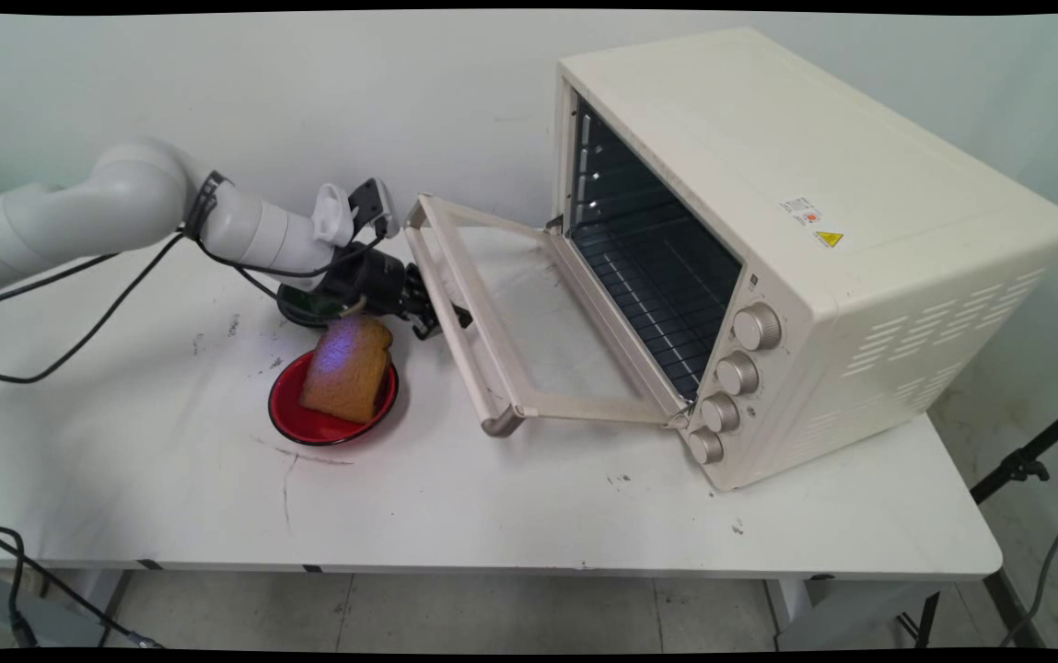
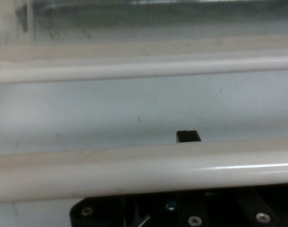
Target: Close the oven
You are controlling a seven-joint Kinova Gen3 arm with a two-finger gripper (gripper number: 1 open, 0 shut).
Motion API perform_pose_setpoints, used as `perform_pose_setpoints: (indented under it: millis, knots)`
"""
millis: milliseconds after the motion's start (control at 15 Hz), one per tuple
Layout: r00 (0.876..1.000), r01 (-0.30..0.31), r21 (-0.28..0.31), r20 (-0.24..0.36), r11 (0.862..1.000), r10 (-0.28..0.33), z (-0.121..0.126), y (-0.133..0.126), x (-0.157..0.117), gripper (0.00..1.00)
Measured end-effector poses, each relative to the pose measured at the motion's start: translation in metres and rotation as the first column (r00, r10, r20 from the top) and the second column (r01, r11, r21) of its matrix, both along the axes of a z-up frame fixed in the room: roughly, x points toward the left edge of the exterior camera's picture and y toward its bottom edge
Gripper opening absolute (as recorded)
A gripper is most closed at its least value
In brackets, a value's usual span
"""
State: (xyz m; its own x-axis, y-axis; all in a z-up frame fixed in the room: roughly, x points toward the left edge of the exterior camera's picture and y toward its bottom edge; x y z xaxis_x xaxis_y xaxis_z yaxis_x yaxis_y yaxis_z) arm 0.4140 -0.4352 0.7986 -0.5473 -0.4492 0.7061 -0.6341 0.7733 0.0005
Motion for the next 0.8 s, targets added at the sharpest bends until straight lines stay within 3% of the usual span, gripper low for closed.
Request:
perform_pose_setpoints:
  millis: [800]
  knots:
    - [0.994,-0.034,-0.061,-0.104,0.998,0.027,0.080,-0.031,-0.028,0.00]
